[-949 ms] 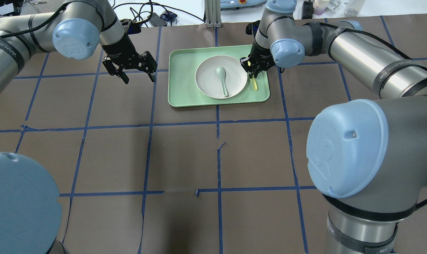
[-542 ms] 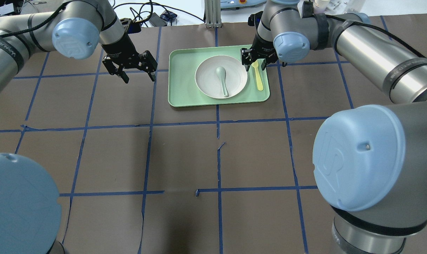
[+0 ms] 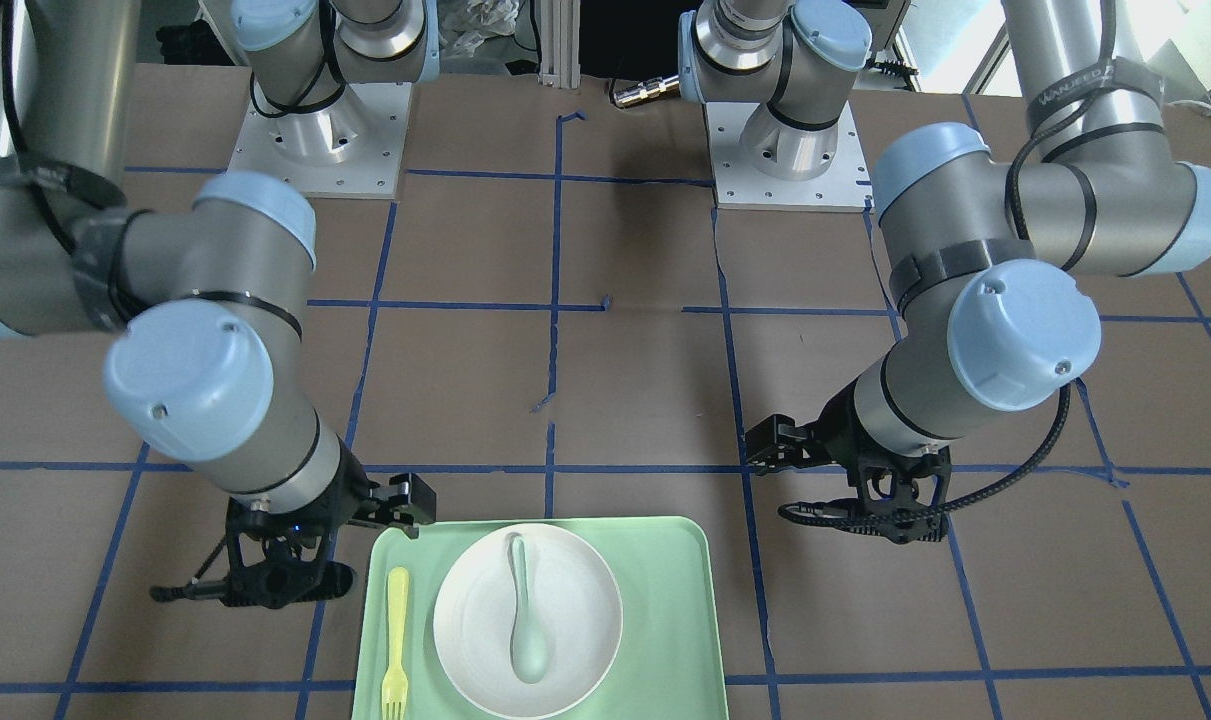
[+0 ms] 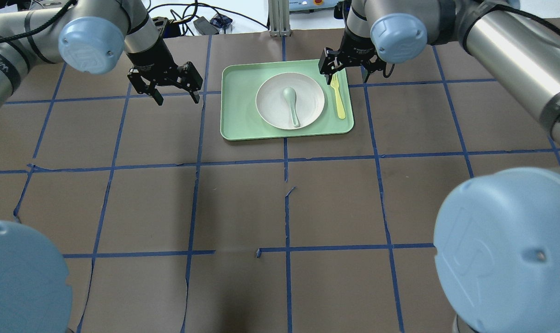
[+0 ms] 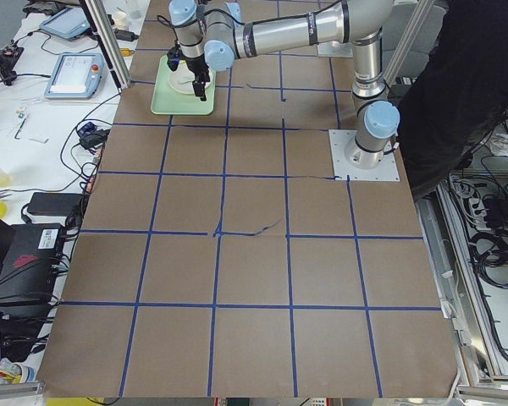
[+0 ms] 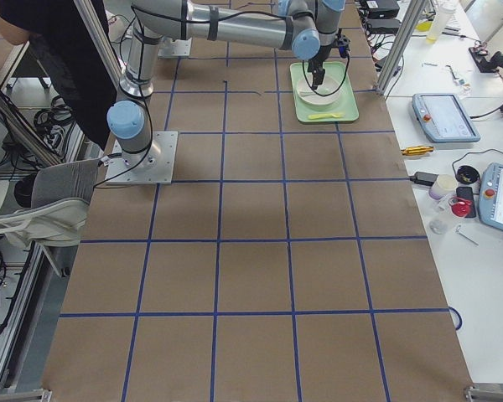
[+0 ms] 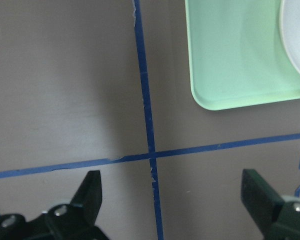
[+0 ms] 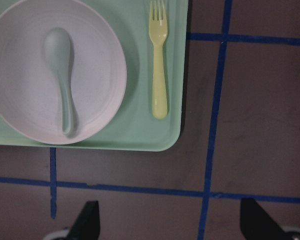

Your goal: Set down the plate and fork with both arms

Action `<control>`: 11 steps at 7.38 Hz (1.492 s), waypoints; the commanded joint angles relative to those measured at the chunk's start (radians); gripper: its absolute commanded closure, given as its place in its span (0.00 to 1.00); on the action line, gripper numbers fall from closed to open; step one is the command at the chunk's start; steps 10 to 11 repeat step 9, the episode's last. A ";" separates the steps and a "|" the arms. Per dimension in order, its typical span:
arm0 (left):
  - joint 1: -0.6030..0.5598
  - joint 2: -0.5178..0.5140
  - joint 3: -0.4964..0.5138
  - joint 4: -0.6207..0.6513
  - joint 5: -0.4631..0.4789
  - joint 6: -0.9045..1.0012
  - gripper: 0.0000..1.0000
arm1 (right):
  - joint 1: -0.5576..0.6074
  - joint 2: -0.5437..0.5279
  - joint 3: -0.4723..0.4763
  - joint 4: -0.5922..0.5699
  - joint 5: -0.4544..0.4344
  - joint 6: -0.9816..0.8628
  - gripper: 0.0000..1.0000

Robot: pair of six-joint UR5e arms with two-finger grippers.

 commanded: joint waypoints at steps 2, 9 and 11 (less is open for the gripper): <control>-0.047 0.117 -0.004 -0.103 0.016 -0.172 0.00 | 0.006 -0.201 0.106 0.184 -0.028 0.003 0.00; -0.078 0.203 -0.076 -0.100 0.014 -0.205 0.00 | 0.011 -0.235 0.108 0.177 -0.038 0.023 0.00; -0.078 0.203 -0.076 -0.100 0.014 -0.205 0.00 | 0.011 -0.235 0.108 0.177 -0.038 0.023 0.00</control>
